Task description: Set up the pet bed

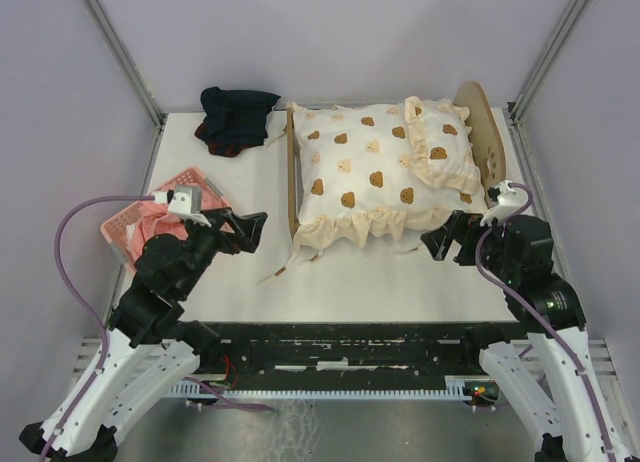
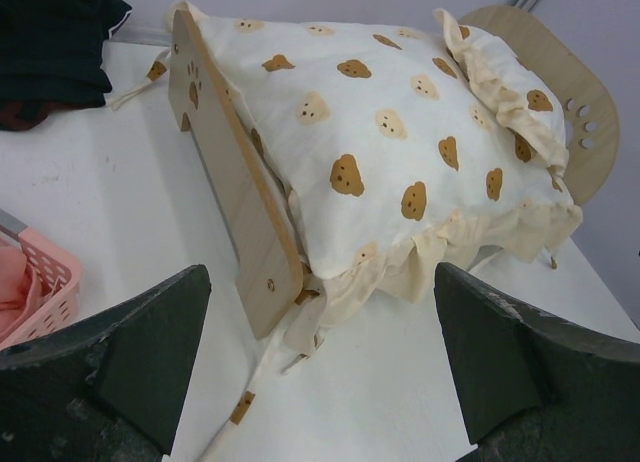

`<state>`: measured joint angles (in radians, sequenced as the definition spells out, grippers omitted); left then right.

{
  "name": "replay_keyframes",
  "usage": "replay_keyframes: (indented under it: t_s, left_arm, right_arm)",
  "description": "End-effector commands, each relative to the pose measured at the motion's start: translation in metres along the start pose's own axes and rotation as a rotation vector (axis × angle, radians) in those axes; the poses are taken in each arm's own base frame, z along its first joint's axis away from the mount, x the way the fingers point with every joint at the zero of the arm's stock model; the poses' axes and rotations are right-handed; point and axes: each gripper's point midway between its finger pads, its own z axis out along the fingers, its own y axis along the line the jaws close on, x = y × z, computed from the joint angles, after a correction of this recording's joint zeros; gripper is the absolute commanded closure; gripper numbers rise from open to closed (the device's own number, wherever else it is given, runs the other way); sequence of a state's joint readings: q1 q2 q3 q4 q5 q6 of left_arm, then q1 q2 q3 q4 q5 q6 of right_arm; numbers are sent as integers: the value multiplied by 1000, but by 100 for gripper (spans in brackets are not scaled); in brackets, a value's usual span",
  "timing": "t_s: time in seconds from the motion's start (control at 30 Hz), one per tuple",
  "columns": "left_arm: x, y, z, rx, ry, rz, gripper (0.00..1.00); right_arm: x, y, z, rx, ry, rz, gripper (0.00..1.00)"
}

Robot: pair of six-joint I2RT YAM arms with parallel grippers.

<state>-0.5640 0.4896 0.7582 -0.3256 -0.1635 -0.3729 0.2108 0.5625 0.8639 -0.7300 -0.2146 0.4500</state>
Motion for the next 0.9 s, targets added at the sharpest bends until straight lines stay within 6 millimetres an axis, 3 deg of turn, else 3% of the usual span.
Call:
replay_keyframes:
  t_s: [0.0,0.43,0.87]
  left_arm:
    - [-8,-4,-3,20,-38,-35,1]
    - [-3,-2,-1,18,-29,-27,1]
    - [-30,-7,-1,3,-70,-3,1]
  right_arm:
    - [0,4,1,-18,-7,36,1]
    - [-9,7,2,-24,-36,36,1]
    - [-35,18,-4,-25,-55,36,1]
